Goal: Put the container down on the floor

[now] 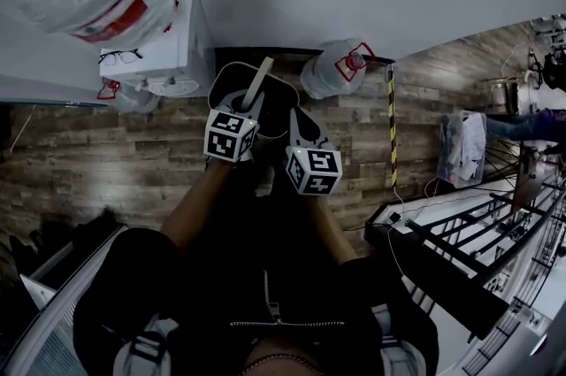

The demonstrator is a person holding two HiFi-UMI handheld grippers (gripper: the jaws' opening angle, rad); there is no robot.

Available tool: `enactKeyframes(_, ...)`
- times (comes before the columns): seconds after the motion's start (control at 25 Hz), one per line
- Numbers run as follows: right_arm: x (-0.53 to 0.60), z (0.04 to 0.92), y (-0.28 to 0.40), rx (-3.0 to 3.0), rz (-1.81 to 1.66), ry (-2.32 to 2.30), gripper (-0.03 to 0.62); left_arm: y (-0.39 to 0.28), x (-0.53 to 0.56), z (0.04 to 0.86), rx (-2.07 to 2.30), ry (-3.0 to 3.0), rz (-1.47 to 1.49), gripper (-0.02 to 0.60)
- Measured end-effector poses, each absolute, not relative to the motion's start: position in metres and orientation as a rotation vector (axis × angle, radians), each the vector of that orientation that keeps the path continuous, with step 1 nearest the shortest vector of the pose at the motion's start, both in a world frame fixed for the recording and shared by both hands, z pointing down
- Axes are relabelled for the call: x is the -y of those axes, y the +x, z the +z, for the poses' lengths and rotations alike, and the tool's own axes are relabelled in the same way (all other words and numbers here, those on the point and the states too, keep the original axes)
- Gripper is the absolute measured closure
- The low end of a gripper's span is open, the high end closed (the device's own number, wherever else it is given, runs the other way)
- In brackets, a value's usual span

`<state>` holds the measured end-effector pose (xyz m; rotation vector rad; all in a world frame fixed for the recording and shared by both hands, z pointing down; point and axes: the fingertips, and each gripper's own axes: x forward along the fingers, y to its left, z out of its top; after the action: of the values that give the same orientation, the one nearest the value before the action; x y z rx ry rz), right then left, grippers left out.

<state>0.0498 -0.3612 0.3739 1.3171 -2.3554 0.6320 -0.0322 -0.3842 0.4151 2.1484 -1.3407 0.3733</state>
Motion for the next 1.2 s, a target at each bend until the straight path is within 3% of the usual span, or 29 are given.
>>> enactKeyframes(0.64,0.472,0.422,0.037,2.415,0.671,1.109,0.583,-0.053,0.492,0.484,1.522,1.947,0.285,0.568)
enactKeyframes(1.2,0.558,0.506,-0.047,2.601,0.491,0.801,0.583,-0.1,0.561,0.581,1.655,1.93,0.3,0.568)
